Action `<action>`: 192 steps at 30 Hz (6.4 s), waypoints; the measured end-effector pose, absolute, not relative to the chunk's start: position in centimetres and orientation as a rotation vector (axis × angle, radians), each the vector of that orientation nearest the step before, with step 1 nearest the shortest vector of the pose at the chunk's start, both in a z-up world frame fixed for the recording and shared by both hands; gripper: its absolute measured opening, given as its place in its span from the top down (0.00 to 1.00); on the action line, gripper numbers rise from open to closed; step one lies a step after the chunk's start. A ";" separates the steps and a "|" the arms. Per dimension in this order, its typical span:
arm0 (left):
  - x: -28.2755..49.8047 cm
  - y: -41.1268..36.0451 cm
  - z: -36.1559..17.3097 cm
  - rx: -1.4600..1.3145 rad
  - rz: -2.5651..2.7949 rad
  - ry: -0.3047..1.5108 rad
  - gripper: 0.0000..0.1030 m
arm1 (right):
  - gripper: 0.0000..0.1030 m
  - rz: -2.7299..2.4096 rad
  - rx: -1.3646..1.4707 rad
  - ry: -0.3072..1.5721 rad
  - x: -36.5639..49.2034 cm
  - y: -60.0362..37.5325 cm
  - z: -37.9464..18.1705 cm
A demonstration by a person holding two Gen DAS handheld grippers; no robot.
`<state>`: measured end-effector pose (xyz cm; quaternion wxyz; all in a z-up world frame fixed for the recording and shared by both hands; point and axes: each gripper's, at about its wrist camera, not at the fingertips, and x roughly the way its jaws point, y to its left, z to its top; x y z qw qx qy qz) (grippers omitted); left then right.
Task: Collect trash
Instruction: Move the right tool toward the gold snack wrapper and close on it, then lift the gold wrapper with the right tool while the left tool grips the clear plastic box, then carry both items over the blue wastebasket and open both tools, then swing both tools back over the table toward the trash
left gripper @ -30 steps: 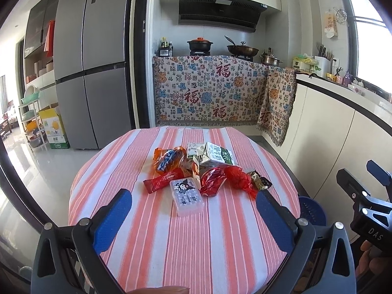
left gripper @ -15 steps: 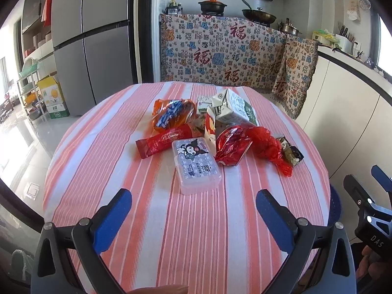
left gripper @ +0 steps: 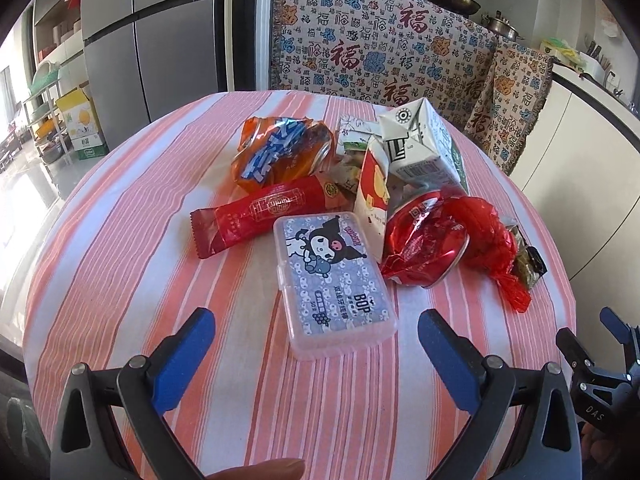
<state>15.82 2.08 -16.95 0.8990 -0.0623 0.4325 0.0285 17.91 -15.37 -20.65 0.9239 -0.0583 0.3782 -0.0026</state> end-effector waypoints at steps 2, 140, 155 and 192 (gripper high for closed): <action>16.4 2.1 -17.5 -0.128 0.068 0.912 0.00 | 0.00 0.021 -0.134 0.801 19.0 -15.5 -21.3; 18.4 -19.1 -12.6 0.114 -0.718 0.847 0.39 | 0.56 -0.023 0.256 0.908 18.2 -40.2 -15.9; 25.8 -36.4 -21.7 0.119 -0.844 0.990 0.39 | 0.56 -0.154 0.426 0.997 20.0 -52.5 -22.4; 14.7 -12.8 -17.3 0.132 -0.493 0.889 0.33 | 0.28 0.130 0.046 0.695 18.4 -27.7 -16.2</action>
